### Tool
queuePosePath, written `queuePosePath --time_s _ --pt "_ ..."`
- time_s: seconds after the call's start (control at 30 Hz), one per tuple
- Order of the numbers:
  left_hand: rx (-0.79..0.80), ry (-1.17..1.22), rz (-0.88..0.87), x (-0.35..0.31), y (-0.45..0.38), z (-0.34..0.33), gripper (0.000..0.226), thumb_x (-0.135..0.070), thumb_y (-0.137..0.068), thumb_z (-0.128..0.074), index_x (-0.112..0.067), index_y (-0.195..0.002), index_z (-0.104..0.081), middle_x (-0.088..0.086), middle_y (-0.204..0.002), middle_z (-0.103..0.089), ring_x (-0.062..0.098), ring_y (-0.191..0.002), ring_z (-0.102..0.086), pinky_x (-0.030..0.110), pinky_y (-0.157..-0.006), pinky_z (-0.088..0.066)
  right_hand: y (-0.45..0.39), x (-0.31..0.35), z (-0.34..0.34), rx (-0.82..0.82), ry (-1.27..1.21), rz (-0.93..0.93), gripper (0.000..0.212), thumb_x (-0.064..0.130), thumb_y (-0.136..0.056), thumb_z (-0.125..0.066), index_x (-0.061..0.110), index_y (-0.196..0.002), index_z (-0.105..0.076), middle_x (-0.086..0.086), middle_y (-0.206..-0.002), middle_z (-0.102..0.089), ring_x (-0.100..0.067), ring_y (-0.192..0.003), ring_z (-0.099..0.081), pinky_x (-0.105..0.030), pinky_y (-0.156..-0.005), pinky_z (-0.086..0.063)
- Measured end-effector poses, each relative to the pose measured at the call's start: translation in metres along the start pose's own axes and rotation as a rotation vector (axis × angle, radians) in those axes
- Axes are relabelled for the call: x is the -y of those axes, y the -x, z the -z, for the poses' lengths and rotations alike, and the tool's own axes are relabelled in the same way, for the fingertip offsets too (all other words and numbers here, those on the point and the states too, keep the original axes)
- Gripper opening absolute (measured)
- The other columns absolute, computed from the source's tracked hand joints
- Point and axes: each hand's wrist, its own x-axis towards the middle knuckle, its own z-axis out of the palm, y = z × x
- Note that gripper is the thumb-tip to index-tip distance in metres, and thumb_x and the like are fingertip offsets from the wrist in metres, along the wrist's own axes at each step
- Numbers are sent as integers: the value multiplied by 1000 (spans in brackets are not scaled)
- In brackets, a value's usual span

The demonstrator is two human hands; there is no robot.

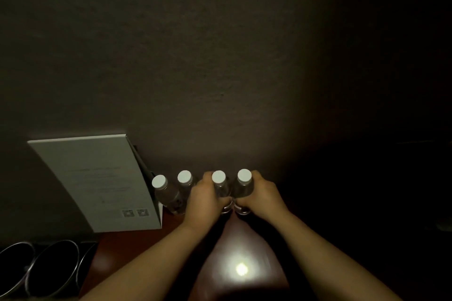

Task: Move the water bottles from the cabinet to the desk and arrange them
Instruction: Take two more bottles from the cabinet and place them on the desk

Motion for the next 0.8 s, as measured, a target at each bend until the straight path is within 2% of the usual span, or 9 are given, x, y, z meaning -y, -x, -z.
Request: queuePosePath --time_s 0.13,0.23,0.33,0.43,0.6,0.7,0.8 --pt "-21 41 0 0 4 -2 67 -16 -66 -84 -15 -124 -52 3 -112 -67 21 -104 -65 32 -91 -51 5 -3 -3 -2 -2 12 63 36 -68 -80 21 -123 -53 -6 -117 -69 -25 -109 -65 -31 -86 -53" --pt "-31 23 -8 -7 5 3 84 -16 -67 -85 -14 -139 -43 7 -127 -61 22 -117 -58 31 -100 -45 9 -3 -2 -5 -16 12 73 34 -65 -84 21 -129 -51 -5 -122 -67 -25 -113 -63 -34 -93 -52" --pt "-13 14 -13 -17 8 12 89 -16 -69 -85 -14 -145 -37 10 -134 -55 23 -123 -53 22 -99 -38 14 -1 4 -20 -6 8 88 35 -60 -87 23 -138 -48 -4 -128 -65 -22 -117 -62 -33 -97 -51" --pt "1 -25 -33 -23 15 24 89 -19 -69 -85 -14 -145 -38 10 -135 -54 22 -124 -52 16 -94 -32 26 -1 12 -48 38 -1 96 35 -59 -89 22 -143 -44 -3 -130 -64 -21 -119 -60 -28 -96 -50" --pt "42 -136 -76 -30 37 52 77 -25 -67 -85 -16 -134 -49 7 -127 -58 22 -120 -54 24 -95 -40 59 2 28 -59 136 -24 99 37 -60 -91 17 -144 -42 -4 -123 -68 -20 -115 -63 -27 -94 -50" --pt "79 -228 -102 -34 57 71 66 -33 -69 -81 -17 -126 -53 7 -120 -60 25 -112 -58 33 -92 -48 85 10 36 -63 194 -19 93 37 -61 -91 17 -140 -46 -3 -120 -68 -19 -112 -64 -26 -91 -50" --pt "127 -325 -148 -37 78 90 59 -40 -72 -77 -20 -123 -55 4 -121 -58 24 -113 -58 34 -89 -49 116 26 43 -65 282 6 83 40 -63 -89 19 -134 -51 -4 -121 -67 -19 -112 -62 -26 -92 -50"
